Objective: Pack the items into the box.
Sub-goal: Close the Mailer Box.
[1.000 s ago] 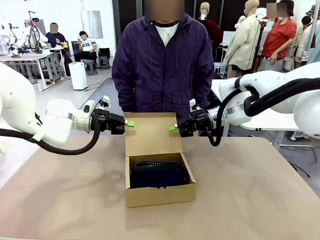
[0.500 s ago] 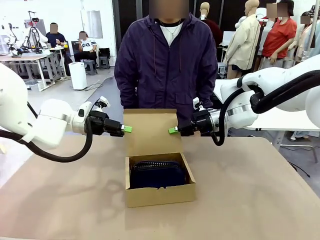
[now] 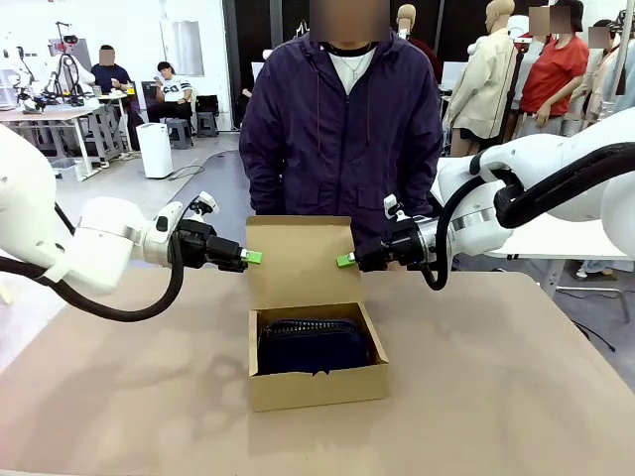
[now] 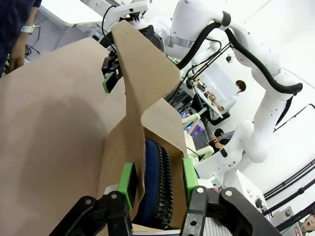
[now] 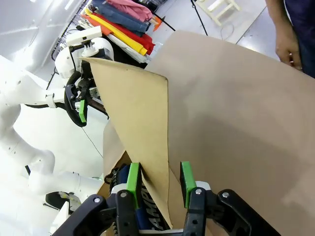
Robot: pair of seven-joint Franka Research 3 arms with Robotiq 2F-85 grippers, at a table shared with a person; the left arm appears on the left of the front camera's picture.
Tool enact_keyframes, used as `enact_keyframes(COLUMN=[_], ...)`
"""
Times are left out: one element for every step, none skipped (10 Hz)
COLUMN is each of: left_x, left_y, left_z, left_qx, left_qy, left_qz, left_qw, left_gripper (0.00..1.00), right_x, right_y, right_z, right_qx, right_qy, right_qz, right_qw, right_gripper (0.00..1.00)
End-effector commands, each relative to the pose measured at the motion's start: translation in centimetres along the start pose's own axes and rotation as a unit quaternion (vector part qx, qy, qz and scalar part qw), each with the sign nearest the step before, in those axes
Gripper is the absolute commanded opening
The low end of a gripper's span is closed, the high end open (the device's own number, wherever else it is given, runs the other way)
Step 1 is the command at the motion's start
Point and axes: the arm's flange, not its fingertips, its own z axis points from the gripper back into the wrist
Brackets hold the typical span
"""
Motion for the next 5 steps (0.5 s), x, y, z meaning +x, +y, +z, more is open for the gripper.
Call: enact_keyframes(left_x=[0.1,0.1,0.0,-0.2,-0.5], left_y=[-0.3,-1.2,-1.9,-2.3,-3.0], left_z=[0.5,0.3,-0.1,-0.5,-0.9], left_qx=[0.002,0.014,0.007,0.015,0.018], left_qy=[-0.007,-0.011,-0.009,-0.008,-0.005], left_qz=[-0.04,-0.081,-0.111,-0.129,-0.154], left_qw=[0.999,0.997,0.994,0.992,0.988], left_gripper=[0.5,0.5,0.5,0.5,0.5], right_x=[0.4,0.3,0.0,-0.5,-1.4], right_y=[0.8,1.8,2.7,3.8,4.9], right_z=[0.3,0.6,1.0,1.5,1.8], right_qx=[0.02,0.04,0.066,0.089,0.106], right_qy=[-0.023,-0.037,-0.044,-0.047,-0.045], right_qz=[0.05,0.091,0.115,0.136,0.158], right_qw=[0.998,0.994,0.99,0.986,0.981], right_gripper=[0.44,0.44,0.44,0.44,0.44])
